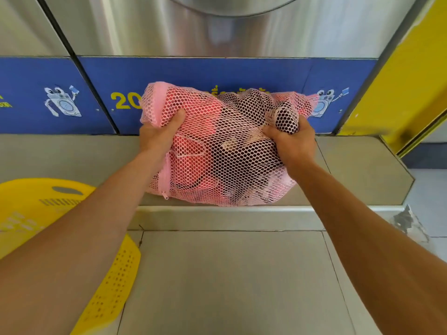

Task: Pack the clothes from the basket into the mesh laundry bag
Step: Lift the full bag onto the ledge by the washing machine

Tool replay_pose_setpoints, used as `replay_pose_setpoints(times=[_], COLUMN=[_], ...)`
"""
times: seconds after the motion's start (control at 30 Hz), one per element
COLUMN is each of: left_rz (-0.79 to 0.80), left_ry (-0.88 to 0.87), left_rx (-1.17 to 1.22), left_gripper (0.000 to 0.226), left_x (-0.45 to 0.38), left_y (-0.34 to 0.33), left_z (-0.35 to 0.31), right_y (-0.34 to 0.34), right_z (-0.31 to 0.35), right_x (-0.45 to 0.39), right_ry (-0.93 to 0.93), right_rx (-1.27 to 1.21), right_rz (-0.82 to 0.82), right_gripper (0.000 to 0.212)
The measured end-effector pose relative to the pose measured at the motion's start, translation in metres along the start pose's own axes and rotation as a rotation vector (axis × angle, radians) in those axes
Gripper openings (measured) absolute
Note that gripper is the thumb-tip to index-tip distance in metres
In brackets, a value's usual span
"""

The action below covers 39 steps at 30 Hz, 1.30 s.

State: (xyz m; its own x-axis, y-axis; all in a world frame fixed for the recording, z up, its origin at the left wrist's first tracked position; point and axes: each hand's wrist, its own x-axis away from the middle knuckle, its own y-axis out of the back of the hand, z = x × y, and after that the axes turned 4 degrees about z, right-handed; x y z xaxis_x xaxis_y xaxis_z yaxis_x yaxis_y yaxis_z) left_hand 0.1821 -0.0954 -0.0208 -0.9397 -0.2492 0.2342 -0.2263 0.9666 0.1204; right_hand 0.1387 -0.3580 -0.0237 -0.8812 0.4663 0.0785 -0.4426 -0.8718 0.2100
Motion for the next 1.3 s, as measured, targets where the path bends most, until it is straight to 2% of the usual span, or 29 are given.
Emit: replay_pose_setpoints(times=[0.07, 0.17, 0.2, 0.27, 0.47, 0.6, 0.77, 0.87, 0.93, 1.03, 1.1, 1.2, 1.3], left_rz=[0.036, 0.037, 0.019, -0.001, 0.016, 0.039, 0.031, 0.051, 0.056, 0.074, 0.110, 0.258, 0.458], left_ry=[0.109, 0.207, 0.220, 0.199, 0.160, 0.183, 0.171, 0.200, 0.205, 0.179, 0.128, 0.034, 0.028], left_rx=[0.002, 0.064, 0.080, 0.084, -0.014, -0.053, -0.124, -0.253, -0.379, -0.603, -0.740, -0.863, -1.062], left_gripper=[0.096, 0.080, 0.086, 0.098, 0.082, 0.084, 0.093, 0.111, 0.111, 0.118, 0.127, 0.132, 0.133], left_x=[-0.009, -0.022, -0.027, -0.040, -0.062, -0.065, -0.060, -0.056, -0.051, -0.040, -0.034, -0.022, -0.006], left_y=[0.001, 0.000, -0.003, -0.007, -0.018, -0.018, -0.014, -0.008, -0.002, 0.010, 0.019, 0.030, 0.037], left_z=[0.024, 0.056, 0.062, 0.067, 0.077, 0.073, 0.070, 0.061, 0.053, 0.035, 0.025, 0.012, 0.011], right_y=[-0.004, -0.013, -0.016, -0.021, -0.034, -0.035, -0.023, -0.011, -0.003, 0.010, 0.015, 0.015, 0.009], right_z=[-0.028, -0.066, -0.073, -0.077, -0.093, -0.092, -0.085, -0.075, -0.067, -0.051, -0.039, -0.024, -0.015], right_x=[-0.010, -0.015, -0.019, -0.030, -0.053, -0.058, -0.061, -0.062, -0.061, -0.053, -0.042, -0.015, 0.017], right_ry=[-0.053, -0.148, -0.158, -0.155, -0.121, -0.130, -0.203, -0.282, -0.295, -0.265, -0.211, -0.085, 0.040], right_rx=[0.069, 0.129, 0.124, 0.148, 0.203, 0.278, 0.408, 0.485, 0.565, 0.716, 0.793, 0.913, 0.935], right_rz=[0.008, -0.018, -0.030, -0.036, -0.071, -0.037, 0.055, 0.146, 0.195, 0.255, 0.241, 0.165, 0.168], right_gripper=[0.065, 0.075, 0.079, 0.085, 0.087, 0.102, 0.105, 0.112, 0.115, 0.112, 0.107, 0.095, 0.097])
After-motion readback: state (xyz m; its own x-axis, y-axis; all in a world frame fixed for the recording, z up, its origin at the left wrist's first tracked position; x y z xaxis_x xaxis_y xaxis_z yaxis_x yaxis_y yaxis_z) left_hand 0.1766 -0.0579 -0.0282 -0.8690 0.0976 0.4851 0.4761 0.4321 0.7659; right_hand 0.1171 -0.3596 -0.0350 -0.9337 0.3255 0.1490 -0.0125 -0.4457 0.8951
